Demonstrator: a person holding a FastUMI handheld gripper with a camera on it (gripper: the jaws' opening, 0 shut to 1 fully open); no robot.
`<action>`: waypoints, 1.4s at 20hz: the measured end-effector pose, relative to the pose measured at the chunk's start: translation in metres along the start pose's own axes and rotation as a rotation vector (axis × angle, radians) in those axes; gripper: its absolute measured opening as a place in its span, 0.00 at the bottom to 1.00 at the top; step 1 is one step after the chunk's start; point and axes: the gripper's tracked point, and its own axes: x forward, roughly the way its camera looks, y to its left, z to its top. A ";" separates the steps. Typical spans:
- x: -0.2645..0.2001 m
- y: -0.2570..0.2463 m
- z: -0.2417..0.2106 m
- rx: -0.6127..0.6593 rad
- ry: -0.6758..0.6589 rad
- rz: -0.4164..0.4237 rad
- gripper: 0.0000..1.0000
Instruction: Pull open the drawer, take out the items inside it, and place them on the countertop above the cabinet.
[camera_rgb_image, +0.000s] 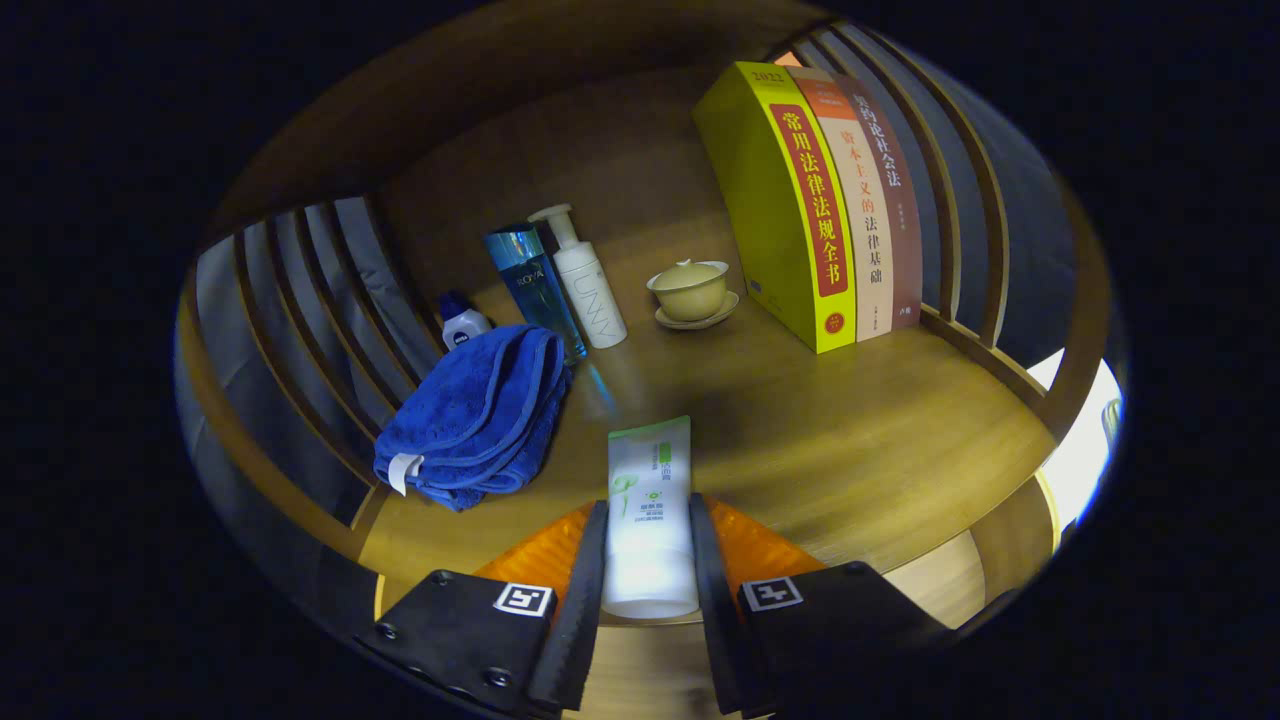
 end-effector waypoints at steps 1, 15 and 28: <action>-0.001 0.002 -0.002 -0.007 0.002 0.012 0.56; -0.079 0.023 0.020 0.083 -0.161 0.145 0.98; -0.164 0.045 -0.044 -0.045 -0.225 0.184 0.98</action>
